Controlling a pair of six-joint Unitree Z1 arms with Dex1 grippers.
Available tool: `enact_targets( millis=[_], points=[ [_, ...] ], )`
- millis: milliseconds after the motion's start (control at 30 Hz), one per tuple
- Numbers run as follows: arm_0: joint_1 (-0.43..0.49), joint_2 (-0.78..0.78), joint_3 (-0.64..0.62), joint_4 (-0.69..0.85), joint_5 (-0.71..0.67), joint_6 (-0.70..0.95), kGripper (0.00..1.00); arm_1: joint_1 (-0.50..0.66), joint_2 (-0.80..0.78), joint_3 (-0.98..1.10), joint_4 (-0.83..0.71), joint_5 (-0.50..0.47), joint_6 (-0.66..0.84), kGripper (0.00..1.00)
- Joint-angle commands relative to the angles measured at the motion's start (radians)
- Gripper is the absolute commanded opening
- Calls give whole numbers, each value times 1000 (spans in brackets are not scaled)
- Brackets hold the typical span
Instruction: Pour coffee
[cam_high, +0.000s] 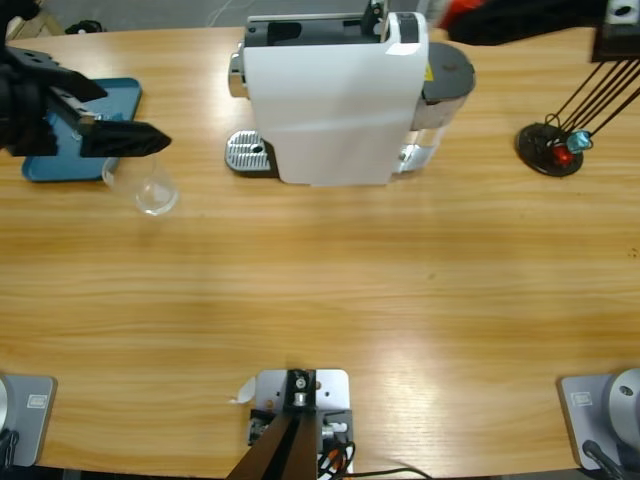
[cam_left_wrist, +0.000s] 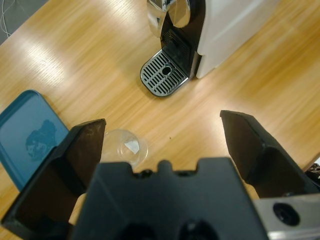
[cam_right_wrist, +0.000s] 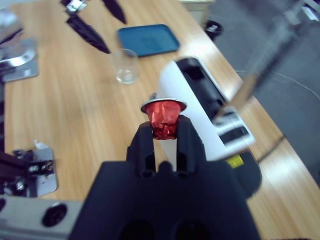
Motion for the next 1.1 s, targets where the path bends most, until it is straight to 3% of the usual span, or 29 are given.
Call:
enact_targets(
  millis=[33,200,467,1100],
  points=[
    [-6,-103,12,128,-86,-6,987,96,301,-365,259,33,-155,0],
    [-6,-136,7,147,-143,25,993,99,455,-572,325,57,-182,0],
    [9,-125,18,147,-159,32,996,44,596,-608,323,57,-236,0],
    [10,-102,23,147,-186,32,996,-11,691,-654,306,37,-237,0]
  ],
)
